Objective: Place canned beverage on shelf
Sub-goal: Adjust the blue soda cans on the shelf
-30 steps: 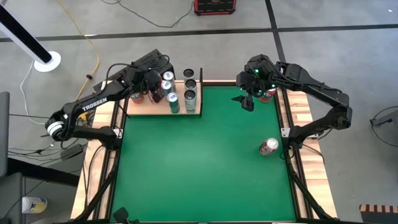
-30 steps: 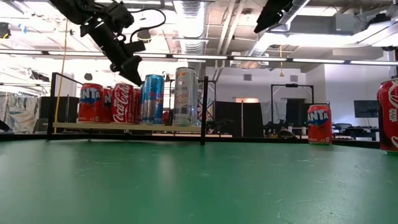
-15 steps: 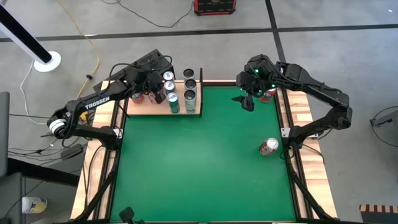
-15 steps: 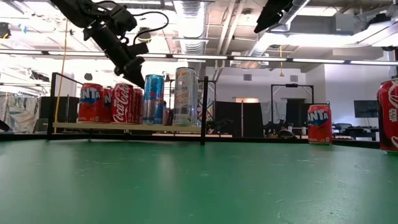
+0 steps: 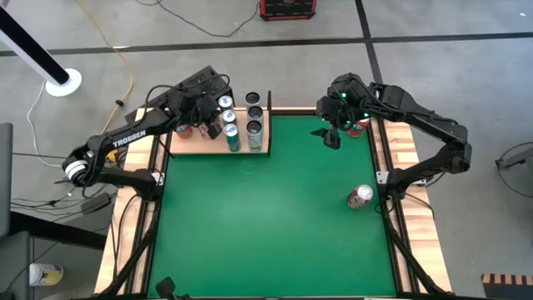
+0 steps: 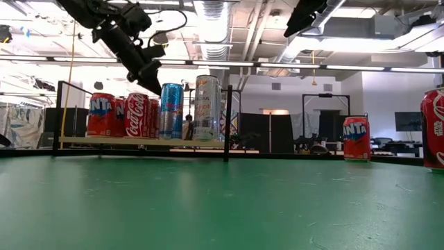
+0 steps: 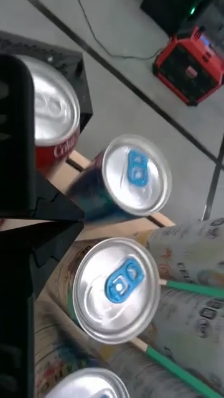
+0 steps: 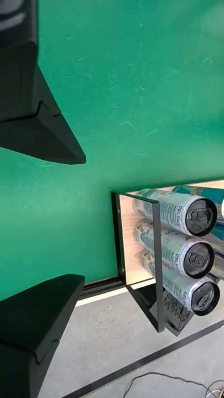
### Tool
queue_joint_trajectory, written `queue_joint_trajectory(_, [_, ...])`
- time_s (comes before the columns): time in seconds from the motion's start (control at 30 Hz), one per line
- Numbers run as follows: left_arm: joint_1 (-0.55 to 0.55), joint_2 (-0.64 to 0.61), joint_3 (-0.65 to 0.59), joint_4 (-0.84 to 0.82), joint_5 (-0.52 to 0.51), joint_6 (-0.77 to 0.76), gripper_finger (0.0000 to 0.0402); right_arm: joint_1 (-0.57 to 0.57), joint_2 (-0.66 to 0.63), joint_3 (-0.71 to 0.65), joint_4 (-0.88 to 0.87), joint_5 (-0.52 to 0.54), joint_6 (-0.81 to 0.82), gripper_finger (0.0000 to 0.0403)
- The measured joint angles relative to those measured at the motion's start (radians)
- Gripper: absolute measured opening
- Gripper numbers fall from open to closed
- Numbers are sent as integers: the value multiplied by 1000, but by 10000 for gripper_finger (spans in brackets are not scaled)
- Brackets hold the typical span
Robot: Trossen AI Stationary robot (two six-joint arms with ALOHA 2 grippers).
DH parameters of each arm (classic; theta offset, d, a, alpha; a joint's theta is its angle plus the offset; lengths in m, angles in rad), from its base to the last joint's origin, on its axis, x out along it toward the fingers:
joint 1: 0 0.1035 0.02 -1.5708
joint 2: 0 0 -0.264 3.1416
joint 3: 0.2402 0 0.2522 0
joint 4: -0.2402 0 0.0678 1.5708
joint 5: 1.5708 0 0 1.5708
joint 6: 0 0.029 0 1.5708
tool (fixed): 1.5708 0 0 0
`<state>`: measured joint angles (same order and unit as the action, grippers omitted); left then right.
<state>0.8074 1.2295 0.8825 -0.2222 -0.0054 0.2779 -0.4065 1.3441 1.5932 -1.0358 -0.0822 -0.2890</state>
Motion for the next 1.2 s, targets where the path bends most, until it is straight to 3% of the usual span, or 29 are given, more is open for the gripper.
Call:
queue_joint_trajectory(0.4, [12, 14, 54, 9, -164, 67, 0, 0, 0, 0, 6, 0, -4, 328])
queue_joint_trajectory(0.6, [38, 85, 52, 46, -162, 84, 0, 0, 0, 0, 7, 0, -3, 328])
queue_joint_trajectory(1.2, [41, 122, 54, 104, -51, 80, 0, 0, 0, 0, 16, 0, -16, 328])
